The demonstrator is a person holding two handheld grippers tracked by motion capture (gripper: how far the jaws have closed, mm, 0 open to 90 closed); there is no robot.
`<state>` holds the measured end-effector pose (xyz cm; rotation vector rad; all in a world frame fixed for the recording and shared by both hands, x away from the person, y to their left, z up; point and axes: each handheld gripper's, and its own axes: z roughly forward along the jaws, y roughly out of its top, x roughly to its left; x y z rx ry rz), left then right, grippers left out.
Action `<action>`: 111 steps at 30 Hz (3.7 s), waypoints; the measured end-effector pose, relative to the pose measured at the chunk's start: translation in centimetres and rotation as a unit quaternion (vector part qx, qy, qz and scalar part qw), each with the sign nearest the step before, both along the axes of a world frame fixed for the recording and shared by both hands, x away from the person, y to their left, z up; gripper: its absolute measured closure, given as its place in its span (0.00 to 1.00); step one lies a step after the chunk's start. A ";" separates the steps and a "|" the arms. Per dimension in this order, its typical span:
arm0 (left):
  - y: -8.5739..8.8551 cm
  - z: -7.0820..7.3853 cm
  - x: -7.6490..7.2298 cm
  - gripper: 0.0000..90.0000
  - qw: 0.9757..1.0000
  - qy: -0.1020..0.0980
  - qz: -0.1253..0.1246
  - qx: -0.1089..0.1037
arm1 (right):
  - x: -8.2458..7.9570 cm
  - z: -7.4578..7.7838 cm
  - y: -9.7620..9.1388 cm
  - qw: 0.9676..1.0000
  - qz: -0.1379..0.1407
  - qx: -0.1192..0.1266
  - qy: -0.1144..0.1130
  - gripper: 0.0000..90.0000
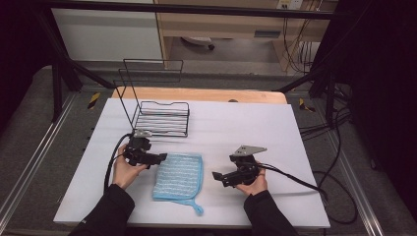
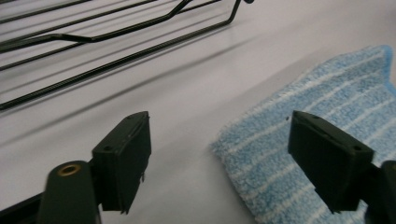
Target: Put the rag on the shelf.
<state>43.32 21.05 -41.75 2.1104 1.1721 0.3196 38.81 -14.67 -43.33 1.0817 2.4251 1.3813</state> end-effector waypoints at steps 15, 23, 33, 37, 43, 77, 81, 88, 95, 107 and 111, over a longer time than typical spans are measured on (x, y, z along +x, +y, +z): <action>-0.3 -1.8 0.5 0.66 0.998 0.052 0.004 -0.021 | -0.1 -0.3 0.2 1.000 0.000 -0.004 0.008 0.02; -0.5 -2.2 0.0 0.77 0.998 0.054 -0.004 -0.024 | -0.2 -0.5 0.3 1.000 0.002 -0.004 0.009 0.02; -0.8 -2.3 -0.4 0.85 0.999 0.041 -0.008 -0.022 | 0.0 -0.4 0.4 1.000 -0.010 0.007 0.010 0.04; -0.9 -2.4 -0.5 0.85 0.999 0.041 -0.005 -0.022 | 0.4 -0.2 0.7 1.000 -0.024 0.016 0.006 0.05; -1.2 -2.5 -0.7 0.85 1.000 0.028 -0.007 -0.010 | 1.1 0.2 2.0 0.999 -0.030 0.016 0.000 0.09; -0.9 -2.7 -0.8 0.85 1.000 0.017 -0.020 -0.012 | 4.0 -2.6 7.6 0.996 -0.023 0.016 0.088 0.76; -0.8 -2.7 -0.7 0.85 0.999 0.022 -0.016 -0.020 | 4.1 -2.5 7.6 0.994 -0.022 0.023 0.106 0.83; -0.6 -2.8 -0.7 0.87 0.999 0.024 -0.014 -0.032 | 4.3 -2.2 7.4 0.992 -0.019 0.028 0.120 0.88; -0.5 -2.7 -0.9 0.89 0.999 0.020 -0.007 -0.037 | 4.3 -2.1 7.4 0.992 -0.022 0.031 0.122 0.89; 0.2 -1.4 -1.7 0.90 0.998 0.001 -0.008 -0.066 | 3.6 -0.9 7.1 0.994 -0.020 0.048 0.100 0.89; 0.4 -0.8 -2.2 0.90 0.997 -0.011 -0.012 -0.076 | 3.3 -0.5 7.0 0.994 -0.018 0.053 0.091 0.89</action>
